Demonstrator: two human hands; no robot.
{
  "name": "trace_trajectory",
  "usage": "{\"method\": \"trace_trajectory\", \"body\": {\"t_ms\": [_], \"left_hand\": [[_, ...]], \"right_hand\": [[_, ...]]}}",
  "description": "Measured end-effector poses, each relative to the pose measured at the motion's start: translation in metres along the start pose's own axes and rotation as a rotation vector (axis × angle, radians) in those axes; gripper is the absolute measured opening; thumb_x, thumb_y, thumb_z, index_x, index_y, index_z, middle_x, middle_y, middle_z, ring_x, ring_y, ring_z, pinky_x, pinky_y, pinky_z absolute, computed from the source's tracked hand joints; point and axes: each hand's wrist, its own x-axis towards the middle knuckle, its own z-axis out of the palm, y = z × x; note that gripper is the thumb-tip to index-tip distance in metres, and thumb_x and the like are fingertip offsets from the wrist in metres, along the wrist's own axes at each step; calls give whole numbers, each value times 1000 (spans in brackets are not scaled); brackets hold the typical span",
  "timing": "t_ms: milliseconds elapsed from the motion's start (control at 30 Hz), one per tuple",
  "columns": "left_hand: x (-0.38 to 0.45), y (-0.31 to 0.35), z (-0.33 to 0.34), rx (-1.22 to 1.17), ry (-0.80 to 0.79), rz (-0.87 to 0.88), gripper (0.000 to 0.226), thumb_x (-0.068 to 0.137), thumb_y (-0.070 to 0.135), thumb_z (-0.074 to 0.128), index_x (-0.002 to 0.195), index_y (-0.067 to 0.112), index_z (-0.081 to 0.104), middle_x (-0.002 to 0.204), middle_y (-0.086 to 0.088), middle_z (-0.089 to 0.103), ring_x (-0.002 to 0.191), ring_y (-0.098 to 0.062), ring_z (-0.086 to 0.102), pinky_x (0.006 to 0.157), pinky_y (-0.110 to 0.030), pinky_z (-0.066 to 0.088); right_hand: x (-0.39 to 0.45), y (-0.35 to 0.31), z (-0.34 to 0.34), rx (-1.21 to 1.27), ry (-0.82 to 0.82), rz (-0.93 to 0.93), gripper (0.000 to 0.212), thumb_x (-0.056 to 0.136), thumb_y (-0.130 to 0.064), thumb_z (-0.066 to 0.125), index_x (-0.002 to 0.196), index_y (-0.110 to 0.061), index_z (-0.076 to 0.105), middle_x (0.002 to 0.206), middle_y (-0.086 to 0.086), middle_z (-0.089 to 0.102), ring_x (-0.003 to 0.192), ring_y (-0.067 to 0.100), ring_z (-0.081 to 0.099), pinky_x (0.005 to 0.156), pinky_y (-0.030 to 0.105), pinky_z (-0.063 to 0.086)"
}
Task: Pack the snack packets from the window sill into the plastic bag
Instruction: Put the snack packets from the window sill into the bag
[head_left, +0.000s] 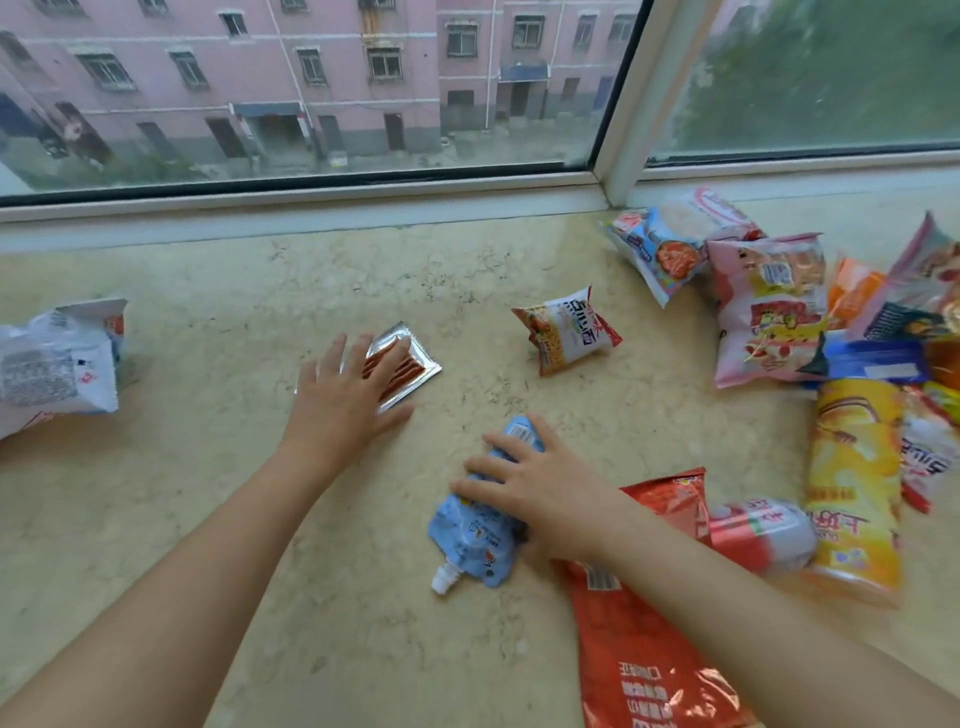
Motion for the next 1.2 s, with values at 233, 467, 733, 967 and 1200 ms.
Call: {"method": "trace_trajectory", "body": {"t_ms": [233,467,733,967,1200], "left_hand": [[2,-1,0,-228,-36,-86,60,87,42,65,141,25,47,138,-14,49,120,-39,48,87,-49,47],[1,-5,-3,-337,-63,-120,71,80,49,69,141,22,45,140,-10,46,127,-32,43,102,-48,38],[5,0,-12,-492,-41,-249,70,72,39,80,131,20,48,124,-5,54,114,-27,47,95,-42,38],[-11,1,-12,-378,-40,-284,78,72,40,74,140,21,41,126,-8,52,117,-31,41,93,-44,38],[-55,-10,-31,-228,-133,-273,75,78,41,68,140,17,34,122,-9,41,101,-31,52,67,-36,40]], "right_hand": [[18,-5,17,55,240,63,78,51,-41,79,124,-29,55,100,2,61,87,25,60,88,47,45],[17,-8,20,158,218,60,88,63,-26,78,139,-28,35,119,10,55,103,31,54,87,48,43],[19,-11,17,84,206,40,83,64,-26,79,139,-27,42,121,11,56,100,32,56,83,48,45],[25,-26,18,35,377,56,88,46,-23,80,126,-28,46,102,7,63,79,27,62,66,38,51],[29,-54,11,-10,465,-21,78,51,-19,75,124,-29,49,99,4,64,77,27,61,64,37,49]]}}
